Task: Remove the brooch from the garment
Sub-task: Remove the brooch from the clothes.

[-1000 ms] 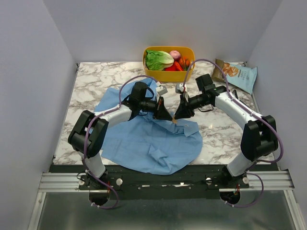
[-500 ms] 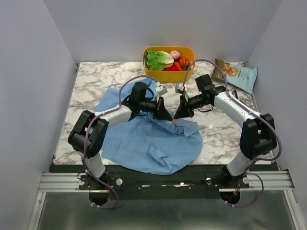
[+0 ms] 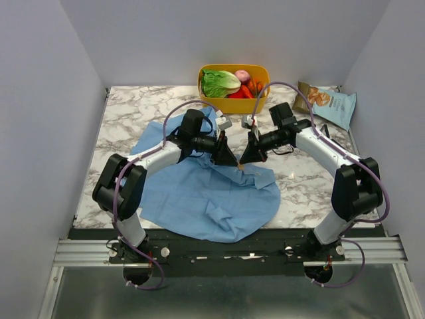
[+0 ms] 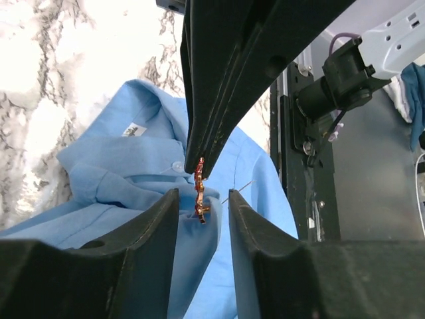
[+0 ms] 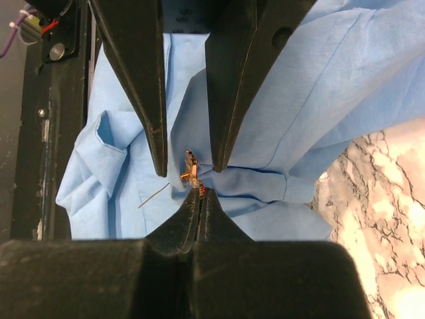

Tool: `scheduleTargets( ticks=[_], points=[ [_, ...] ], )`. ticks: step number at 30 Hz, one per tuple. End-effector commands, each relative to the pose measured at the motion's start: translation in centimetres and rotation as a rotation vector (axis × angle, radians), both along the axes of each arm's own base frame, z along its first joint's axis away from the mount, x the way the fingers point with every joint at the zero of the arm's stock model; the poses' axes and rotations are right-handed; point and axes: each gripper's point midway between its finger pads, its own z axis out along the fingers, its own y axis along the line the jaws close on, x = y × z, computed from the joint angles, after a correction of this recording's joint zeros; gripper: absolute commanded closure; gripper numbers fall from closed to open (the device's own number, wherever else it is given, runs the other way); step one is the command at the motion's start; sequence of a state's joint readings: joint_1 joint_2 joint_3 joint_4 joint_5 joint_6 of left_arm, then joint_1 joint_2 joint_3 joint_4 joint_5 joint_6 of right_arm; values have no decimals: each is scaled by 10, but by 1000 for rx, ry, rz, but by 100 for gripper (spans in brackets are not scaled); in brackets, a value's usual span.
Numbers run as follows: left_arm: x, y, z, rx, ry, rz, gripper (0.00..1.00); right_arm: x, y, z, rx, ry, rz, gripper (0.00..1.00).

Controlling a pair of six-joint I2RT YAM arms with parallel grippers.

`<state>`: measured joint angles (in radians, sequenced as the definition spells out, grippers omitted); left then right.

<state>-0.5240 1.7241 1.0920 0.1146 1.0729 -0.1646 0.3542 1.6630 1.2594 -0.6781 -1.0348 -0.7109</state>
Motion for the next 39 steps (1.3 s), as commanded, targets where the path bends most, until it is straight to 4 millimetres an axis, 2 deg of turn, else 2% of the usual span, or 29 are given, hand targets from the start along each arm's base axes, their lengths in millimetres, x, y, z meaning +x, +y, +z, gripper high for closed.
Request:
scheduleTargets(
  ticks=[1,8,12,18,19,22,23,25,26,27,35,39],
  points=[
    [4,12,17,36,-117,-31,55,8,2,9,0,-45,-18,99],
    [-2,23,10,79,-148,-69,54,12,2,8,-10,-44,-33,99],
    [-3,25,4,94,-151,-85,47,12,2,9,-9,-49,-35,99],
    [-7,25,0,99,-171,-103,47,12,2,11,-7,-52,-37,99],
    [-8,24,-1,101,-169,-107,49,12,2,11,-6,-50,-37,99],
    [-11,21,-5,106,-160,-119,68,13,2,11,-6,-50,-42,99],
    [-11,20,-8,110,-154,-119,80,13,2,12,-6,-50,-45,99],
    [-13,18,-9,113,-149,-122,89,15,2,11,-8,-54,-52,99],
    [-12,17,-9,112,-152,-119,98,15,2,12,-9,-53,-54,99],
    [-12,16,-10,112,-152,-120,100,16,2,12,-10,-58,-58,99],
    [-11,12,-5,86,-148,-99,100,21,2,1,-29,-37,-90,99],
    [-15,11,1,64,-146,-107,100,35,1,-7,-44,-50,-152,99]
  ],
)
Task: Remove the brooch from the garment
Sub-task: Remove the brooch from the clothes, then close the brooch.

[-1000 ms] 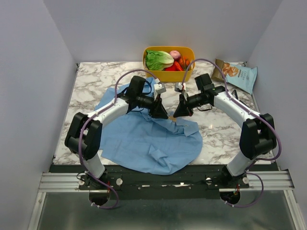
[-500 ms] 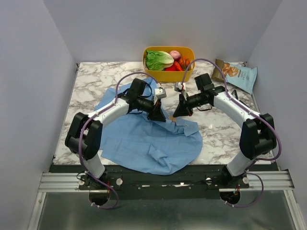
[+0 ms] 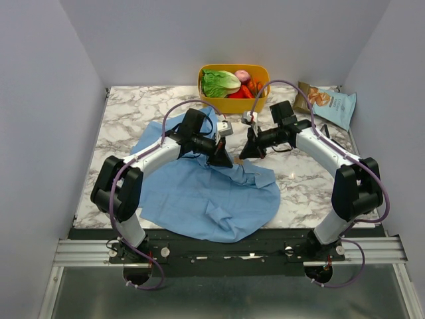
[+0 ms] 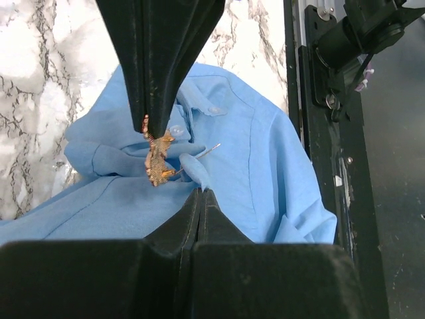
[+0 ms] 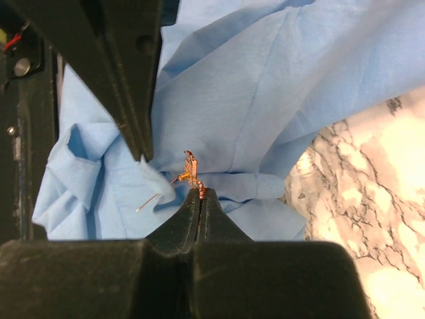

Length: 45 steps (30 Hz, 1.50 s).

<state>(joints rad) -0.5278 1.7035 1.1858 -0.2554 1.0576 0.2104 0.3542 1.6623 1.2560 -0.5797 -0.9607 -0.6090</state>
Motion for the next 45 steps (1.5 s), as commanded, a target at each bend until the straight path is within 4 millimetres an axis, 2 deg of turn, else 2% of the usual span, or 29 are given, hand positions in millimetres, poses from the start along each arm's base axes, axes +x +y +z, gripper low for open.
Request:
scheduleTargets(
  ticks=[1,11,16,24,30,36,37,41,45],
  points=[
    [-5,-3,9,-36,-2,-11,100,18,2,-9,-18,-23,-79,99],
    [-8,-4,14,-62,5,-21,100,41,0,-22,-57,-14,-214,99],
    [-6,-4,12,-55,0,-10,100,60,-7,-28,-100,-52,-310,99],
    [2,-3,11,-51,0,24,100,67,-12,-4,-76,-99,-349,99],
    [2,-2,13,-53,1,25,100,83,-31,8,-62,-106,-450,99],
    [3,-2,11,-49,4,28,100,85,-47,25,21,-60,-473,99],
    [3,-2,11,-48,3,30,99,82,-45,29,47,-45,-447,99],
    [11,-3,8,-33,3,63,79,65,-42,39,120,18,-349,99],
    [24,-2,5,-16,-13,127,68,45,-35,49,181,91,-236,99]
  ],
)
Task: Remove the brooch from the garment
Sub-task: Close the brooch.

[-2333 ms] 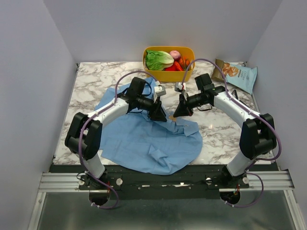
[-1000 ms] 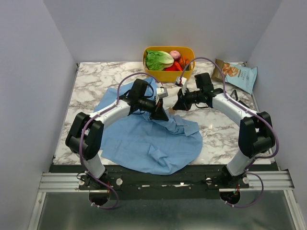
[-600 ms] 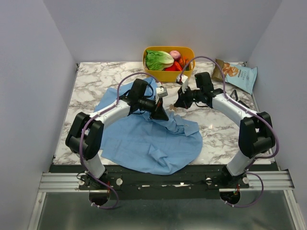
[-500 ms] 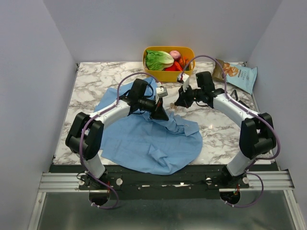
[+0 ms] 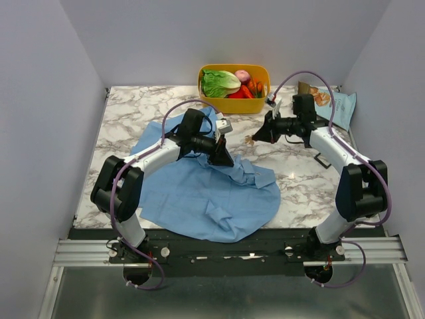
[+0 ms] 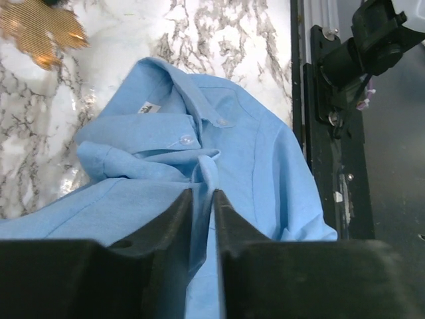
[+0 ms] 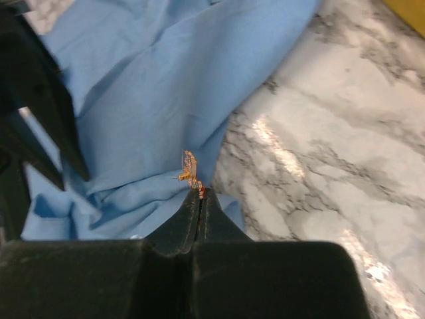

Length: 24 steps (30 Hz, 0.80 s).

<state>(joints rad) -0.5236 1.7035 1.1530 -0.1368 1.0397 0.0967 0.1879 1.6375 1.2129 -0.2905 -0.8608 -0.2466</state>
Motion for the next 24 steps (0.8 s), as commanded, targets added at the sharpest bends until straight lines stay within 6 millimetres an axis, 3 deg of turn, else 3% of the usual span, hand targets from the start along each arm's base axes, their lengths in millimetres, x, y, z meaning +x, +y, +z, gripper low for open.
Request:
scheduleTargets(
  ticks=[1,8,18,22,23,24],
  points=[
    [17,3,5,6,-31,85,67,-34,18,35,162,39,197,99],
    [39,11,10,-24,-38,191,59,-48,17,47,257,78,270,99],
    [43,9,1,-20,21,207,51,-68,18,63,361,102,374,99],
    [41,7,-2,-24,53,196,41,-67,21,57,338,96,364,99],
    [40,7,-2,-28,55,192,32,-67,22,57,331,87,364,99],
    [40,7,-2,-29,56,191,29,-68,25,57,328,85,372,99]
  ],
)
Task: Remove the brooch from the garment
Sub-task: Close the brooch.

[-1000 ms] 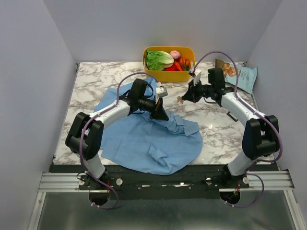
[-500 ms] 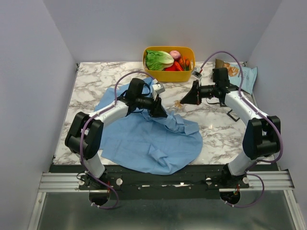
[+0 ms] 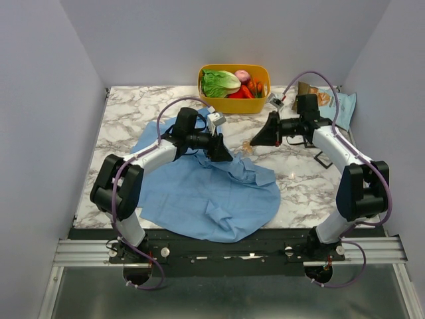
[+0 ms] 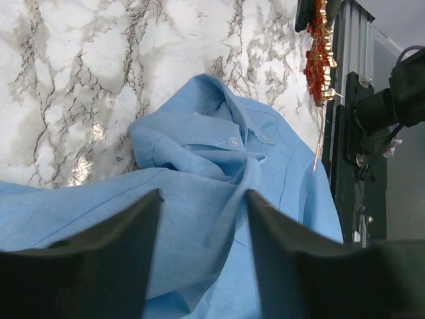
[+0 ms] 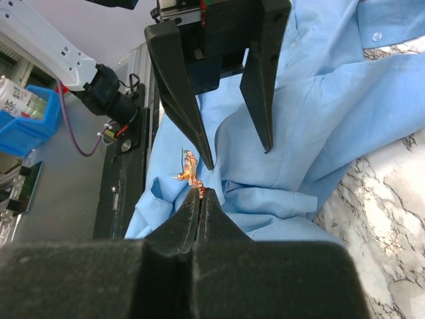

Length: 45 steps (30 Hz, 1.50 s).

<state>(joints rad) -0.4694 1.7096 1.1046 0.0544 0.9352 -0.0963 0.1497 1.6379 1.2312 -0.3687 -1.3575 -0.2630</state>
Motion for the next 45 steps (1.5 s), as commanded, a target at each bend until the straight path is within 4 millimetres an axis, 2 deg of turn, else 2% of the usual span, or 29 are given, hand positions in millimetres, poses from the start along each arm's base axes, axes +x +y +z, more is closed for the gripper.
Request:
scheduleTargets(
  ticks=[1,2,9,10,15,17,18,20,26,45],
  points=[
    [0,-4,1,-24,21,-14,28,-8,8,5,4,-19,31,99],
    [-1,-4,2,-26,21,-13,16,-8,9,5,2,-22,33,99],
    [-2,-5,3,-33,22,-20,13,-11,19,-1,-17,-23,50,99],
    [-3,-4,3,-33,25,-21,1,-11,20,-2,-21,-25,49,99],
    [-3,-5,2,-33,24,-21,1,-11,20,-3,-29,-29,44,99],
    [-4,-5,2,-35,26,-25,1,-7,19,-7,-55,-43,19,99],
    [-6,-6,5,-43,27,-36,1,4,17,-16,-106,-63,-39,99],
    [-8,-6,6,-48,29,-46,1,11,17,-18,-114,-69,-74,99],
    [-13,-7,9,-68,34,-69,1,14,22,-26,-134,-52,-87,99],
    [-14,-12,0,-65,60,-64,1,-17,52,-31,-141,-59,63,99]
  ],
)
